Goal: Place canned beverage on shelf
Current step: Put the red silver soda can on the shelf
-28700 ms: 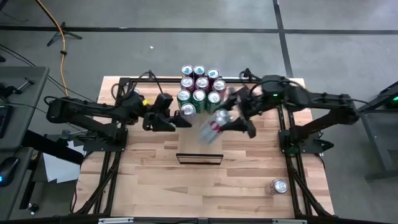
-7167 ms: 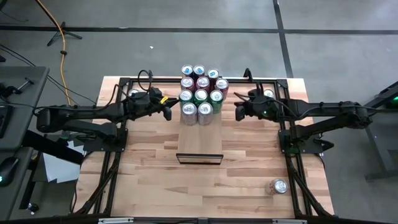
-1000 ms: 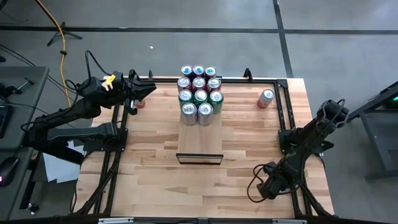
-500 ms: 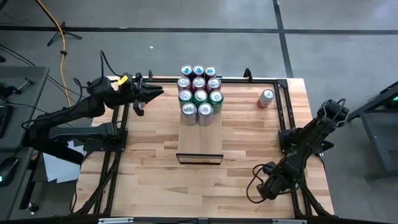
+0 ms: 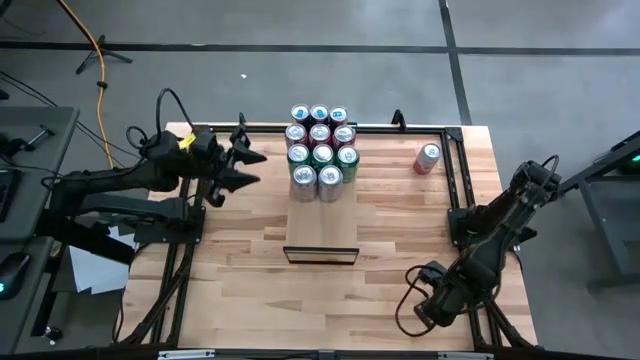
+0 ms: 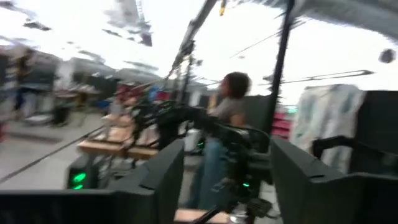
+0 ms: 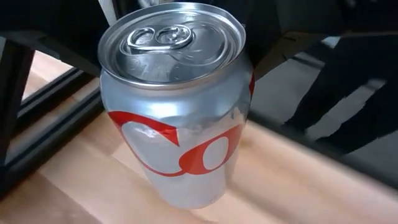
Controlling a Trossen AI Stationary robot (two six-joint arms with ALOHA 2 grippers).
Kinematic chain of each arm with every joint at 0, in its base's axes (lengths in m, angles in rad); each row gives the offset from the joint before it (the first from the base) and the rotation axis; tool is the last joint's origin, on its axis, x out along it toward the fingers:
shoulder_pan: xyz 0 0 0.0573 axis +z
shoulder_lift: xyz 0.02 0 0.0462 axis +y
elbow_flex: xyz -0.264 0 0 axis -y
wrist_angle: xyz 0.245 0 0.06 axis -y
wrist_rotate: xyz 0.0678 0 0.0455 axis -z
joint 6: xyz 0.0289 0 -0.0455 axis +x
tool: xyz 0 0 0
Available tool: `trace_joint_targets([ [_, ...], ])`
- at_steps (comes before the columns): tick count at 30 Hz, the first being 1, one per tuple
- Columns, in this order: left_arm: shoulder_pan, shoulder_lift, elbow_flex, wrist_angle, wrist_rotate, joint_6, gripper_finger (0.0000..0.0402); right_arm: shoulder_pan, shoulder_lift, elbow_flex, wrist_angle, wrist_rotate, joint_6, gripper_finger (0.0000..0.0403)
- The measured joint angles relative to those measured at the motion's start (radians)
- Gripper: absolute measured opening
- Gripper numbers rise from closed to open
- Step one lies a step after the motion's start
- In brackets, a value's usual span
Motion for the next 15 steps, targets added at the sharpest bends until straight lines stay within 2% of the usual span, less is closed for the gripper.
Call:
trace_joint_targets([
  [3,-0.063,0.031,0.034,0.015,0.005,0.006,0.0211,-0.013,0.0,0.131,-0.051,0.067,-0.074,0.0279],
  [6,-0.125,0.085,0.098,-0.033,0.003,0.069,0.0244,-0.034,0.0,0.27,-0.128,0.191,-0.149,0.0279],
  [11,-0.2,0.224,0.276,-0.3,-0.031,0.21,0.0266,-0.093,0.01,0.465,-0.218,0.41,-0.328,0.0279],
  [15,-0.234,0.352,0.409,-0.484,-0.033,0.287,0.0269,-0.165,0.035,0.561,-0.227,0.542,-0.514,0.0279],
])
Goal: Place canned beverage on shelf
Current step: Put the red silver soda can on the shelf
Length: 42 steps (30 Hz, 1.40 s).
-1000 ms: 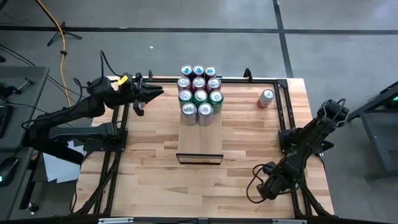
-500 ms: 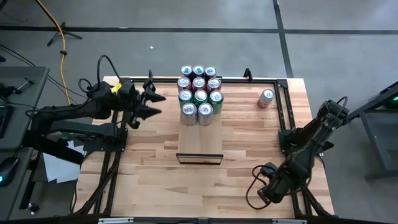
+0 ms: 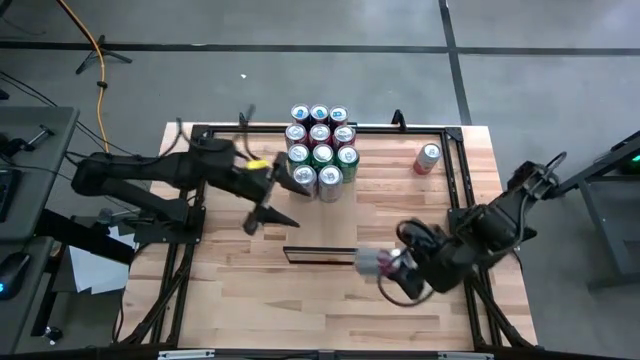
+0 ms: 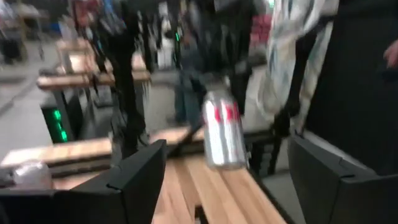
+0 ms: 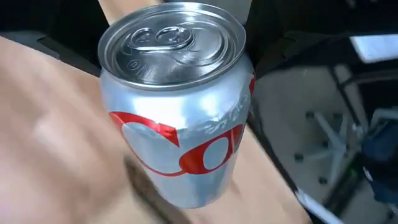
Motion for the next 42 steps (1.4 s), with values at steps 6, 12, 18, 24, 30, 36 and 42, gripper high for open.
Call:
trace_joint_targets([
  [6,-0.038,0.131,0.094,-0.032,0.019,0.012,0.0269,-0.113,0.051,0.081,0.003,0.111,-0.274,0.0279],
  [12,-0.044,0.201,0.114,-0.074,0.045,-0.043,0.0269,-0.217,0.09,0.089,0.04,0.107,-0.497,0.0279],
  [18,-0.043,0.264,0.113,-0.113,0.044,-0.048,0.0269,-0.282,0.125,0.089,0.148,0.049,-0.685,0.0279],
  [24,-0.042,0.299,0.114,-0.109,0.038,-0.051,0.0269,-0.323,0.137,0.089,0.165,-0.009,-0.795,0.028],
  [30,-0.04,0.326,0.115,-0.112,0.033,-0.067,0.0269,-0.351,0.137,0.089,0.21,-0.021,-0.876,0.028],
  [36,-0.038,0.323,0.115,-0.133,0.032,-0.031,0.0269,-0.376,0.137,0.089,0.232,-0.031,-0.918,0.0279],
  [42,-0.019,0.319,0.115,-0.137,0.037,-0.029,0.0219,-0.377,0.137,0.089,0.234,-0.015,-0.945,0.0279],
])
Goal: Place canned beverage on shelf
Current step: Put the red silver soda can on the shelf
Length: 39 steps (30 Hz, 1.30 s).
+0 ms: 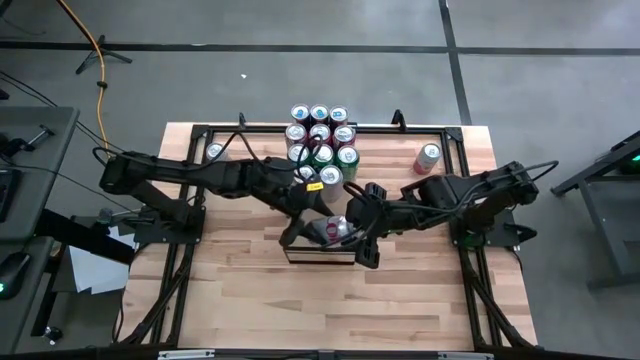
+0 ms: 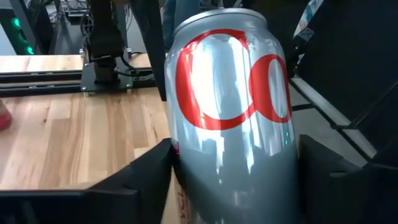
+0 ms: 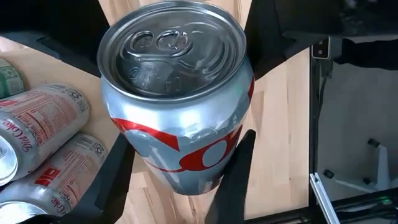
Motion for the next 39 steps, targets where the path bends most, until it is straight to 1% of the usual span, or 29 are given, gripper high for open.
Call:
trace_joint_targets([
  [3,0.004,0.0,0.0,-0.002,-0.006,0.012,0.0167,0.0,0.0,0.0,0.003,0.005,-0.001,0.0279],
  [4,0.004,0.0,-0.001,-0.004,-0.008,0.018,0.0156,0.0,0.0,0.0,0.004,0.007,-0.001,0.0279],
  [8,0.007,-0.007,-0.001,-0.022,-0.042,0.045,0.0155,-0.001,0.0,0.0,0.007,0.008,-0.015,0.028],
  [9,0.013,-0.016,-0.001,-0.037,-0.048,0.054,0.0155,-0.002,0.0,0.0,0.015,0.005,-0.021,0.0287],
  [12,0.034,-0.052,-0.001,-0.082,-0.067,0.079,0.0155,-0.006,-0.001,0.001,0.033,-0.018,-0.013,0.0325],
  [15,0.051,-0.112,-0.006,-0.161,-0.117,0.089,0.0155,-0.004,-0.006,0.002,0.01,-0.038,0.002,0.0357],
  [18,0.057,-0.187,-0.005,-0.237,-0.187,0.101,0.0155,-0.006,-0.007,0.002,-0.002,-0.048,0.003,0.0371],
  [20,0.057,-0.228,-0.005,-0.266,-0.196,0.097,0.0155,-0.008,-0.01,0.002,-0.002,-0.046,0.002,0.0374],
  [22,0.051,-0.27,-0.019,-0.261,-0.181,0.084,0.0155,-0.007,-0.012,0.002,0.003,-0.045,0.0,0.0375],
  [23,0.046,-0.296,-0.04,-0.232,-0.165,0.07,0.0155,-0.006,-0.012,0.002,0.013,-0.048,-0.004,0.0375],
  [25,0.028,-0.354,-0.108,-0.123,-0.127,0.026,0.0155,-0.005,-0.012,0.002,0.048,-0.051,-0.023,0.0376],
  [28,-0.007,-0.431,-0.27,0.116,-0.032,-0.099,0.0155,-0.006,-0.012,0.002,0.134,-0.052,-0.074,0.0376],
  [31,-0.045,-0.482,-0.455,0.441,0.104,-0.306,0.0155,-0.006,-0.012,0.002,0.23,-0.051,-0.167,0.0377],
  [33,-0.065,-0.492,-0.556,0.656,0.186,-0.481,0.0155,-0.006,-0.011,0.002,0.284,-0.052,-0.275,0.0377],
  [34,-0.073,-0.491,-0.596,0.736,0.215,-0.573,0.0154,-0.005,-0.011,0.002,0.313,-0.053,-0.339,0.0377],
  [36,-0.088,-0.474,-0.656,0.827,0.252,-0.714,0.0154,-0.006,-0.011,0.002,0.377,-0.064,-0.438,0.0377],
  [37,-0.094,-0.458,-0.671,0.849,0.254,-0.762,0.0154,-0.006,-0.011,0.002,0.406,-0.065,-0.476,0.0377],
  [39,-0.101,-0.428,-0.676,0.854,0.253,-0.795,0.0154,-0.012,-0.01,0.002,0.466,-0.068,-0.532,0.0378],
])
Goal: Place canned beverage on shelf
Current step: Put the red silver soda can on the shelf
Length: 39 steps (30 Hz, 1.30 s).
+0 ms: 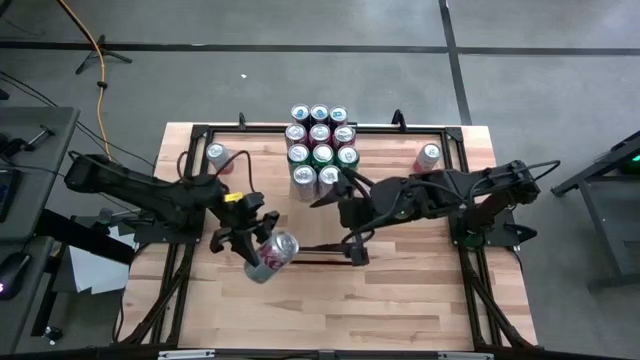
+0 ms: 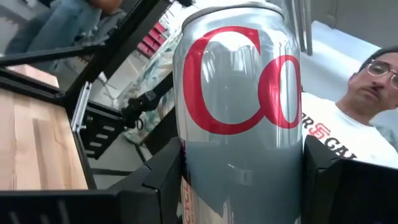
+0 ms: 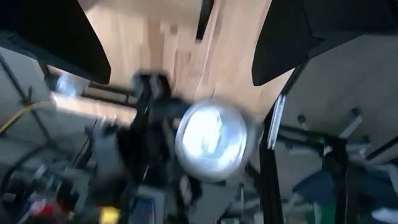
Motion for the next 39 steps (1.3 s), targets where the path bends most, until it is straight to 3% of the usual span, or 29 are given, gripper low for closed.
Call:
trace_joint_targets([
  [14,0.035,0.209,0.14,0.019,0.173,0.018,0.0154,-0.04,0.076,-0.001,0.096,-0.294,0.001,0.0378],
  [27,0.097,0.241,0.148,0.026,0.179,0.042,0.0154,-0.042,0.1,-0.002,0.075,-0.367,0.0,0.0378],
  [39,0.14,0.241,0.148,0.017,0.167,0.042,0.0154,-0.065,0.136,-0.002,0.073,-0.356,-0.026,0.0378],
])
